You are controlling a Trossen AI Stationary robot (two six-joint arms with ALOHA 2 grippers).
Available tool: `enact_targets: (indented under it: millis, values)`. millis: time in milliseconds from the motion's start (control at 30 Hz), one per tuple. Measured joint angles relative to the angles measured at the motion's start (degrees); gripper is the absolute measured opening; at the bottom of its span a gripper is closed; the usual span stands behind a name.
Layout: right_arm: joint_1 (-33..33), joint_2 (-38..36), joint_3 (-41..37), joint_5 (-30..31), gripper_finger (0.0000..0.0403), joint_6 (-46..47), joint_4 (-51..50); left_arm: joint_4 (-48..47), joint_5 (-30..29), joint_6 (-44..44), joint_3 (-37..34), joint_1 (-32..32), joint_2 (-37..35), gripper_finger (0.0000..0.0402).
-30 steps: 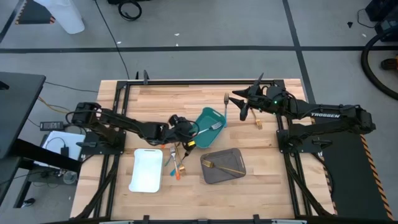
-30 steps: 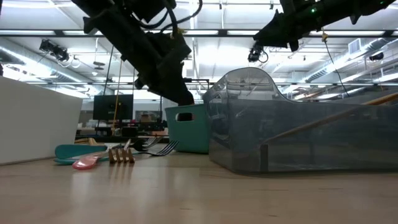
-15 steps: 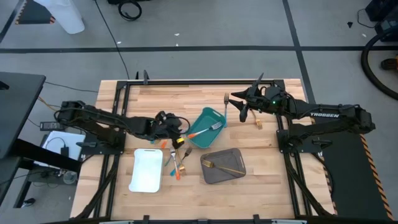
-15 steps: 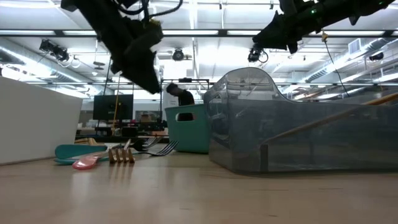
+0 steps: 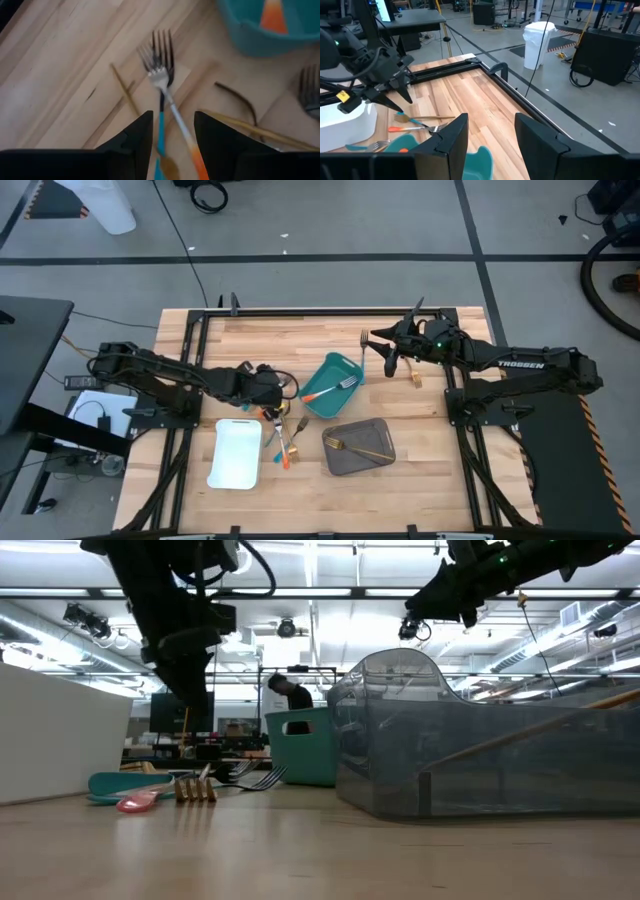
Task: Sort silverware by color (type)
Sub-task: Put the gold fork into the black transparent bin
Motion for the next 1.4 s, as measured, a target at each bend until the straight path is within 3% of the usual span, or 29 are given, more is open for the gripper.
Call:
enact_targets:
  millis: [567, 800, 1067, 1400]
  values:
    - [0.01, 0.00, -0.02, -1.19, 0.0171, -0.09, 0.12, -2.27, 2.93, 3.97, -0.10, 6.59, 1.27, 0.0153]
    - [0.31, 0.00, -0.11, -1.46, 0.0171, 0.04, -0.44, 9.23, 3.15, 6.22, -8.60, 8.74, 1.73, 0.0153]
    - [0.34, 0.00, -0.11, -1.46, 0.0171, 0.04, 0.71, 17.27, 10.89, 5.74, -15.49, 13.62, 1.73, 0.0138]
    - [0.33, 0.00, -0.11, -1.46, 0.0171, 0.04, 0.64, 19.02, 12.07, 5.74, -16.94, 16.18, 1.73, 0.0107]
